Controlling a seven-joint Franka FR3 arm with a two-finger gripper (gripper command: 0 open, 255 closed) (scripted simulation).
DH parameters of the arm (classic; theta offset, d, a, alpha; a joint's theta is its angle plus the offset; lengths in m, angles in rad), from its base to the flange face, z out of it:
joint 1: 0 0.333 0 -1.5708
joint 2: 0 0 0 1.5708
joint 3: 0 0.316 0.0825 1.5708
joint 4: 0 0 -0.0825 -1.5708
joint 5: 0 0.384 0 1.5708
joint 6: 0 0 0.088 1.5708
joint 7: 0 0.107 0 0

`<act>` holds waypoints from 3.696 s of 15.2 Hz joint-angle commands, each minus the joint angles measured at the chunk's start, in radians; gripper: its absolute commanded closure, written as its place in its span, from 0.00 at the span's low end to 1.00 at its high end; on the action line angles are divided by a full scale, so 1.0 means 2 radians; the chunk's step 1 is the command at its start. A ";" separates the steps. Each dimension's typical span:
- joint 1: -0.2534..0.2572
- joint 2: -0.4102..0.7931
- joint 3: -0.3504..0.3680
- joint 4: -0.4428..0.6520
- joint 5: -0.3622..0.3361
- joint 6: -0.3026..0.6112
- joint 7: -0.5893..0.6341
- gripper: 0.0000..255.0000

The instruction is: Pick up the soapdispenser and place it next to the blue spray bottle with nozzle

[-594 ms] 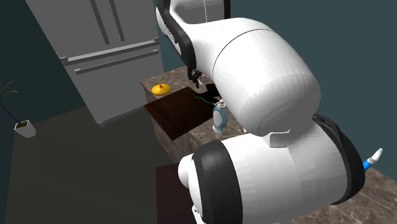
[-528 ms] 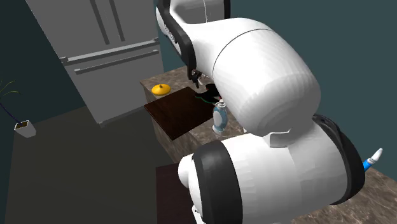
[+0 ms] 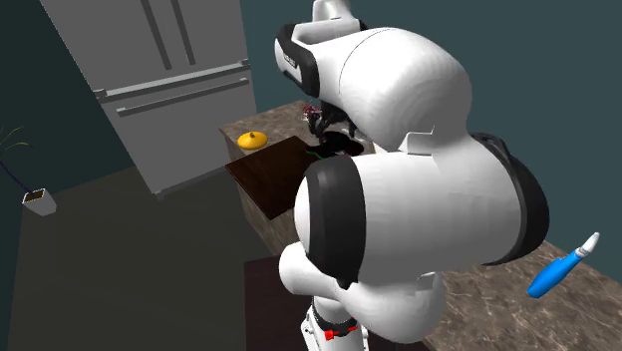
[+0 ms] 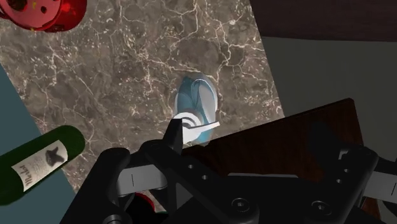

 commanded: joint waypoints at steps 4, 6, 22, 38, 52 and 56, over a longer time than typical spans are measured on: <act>-0.001 0.073 -0.034 -0.004 -0.004 0.066 -0.034 0.00; -0.001 0.106 -0.047 0.000 -0.004 0.090 -0.049 0.00; -0.004 0.201 -0.080 -0.023 0.004 0.196 -0.087 0.00; -0.004 0.196 -0.078 -0.014 0.003 0.182 -0.087 1.00; -0.002 0.170 -0.071 0.058 0.005 0.084 -0.090 1.00; -0.002 0.167 -0.069 0.082 0.006 0.057 -0.092 1.00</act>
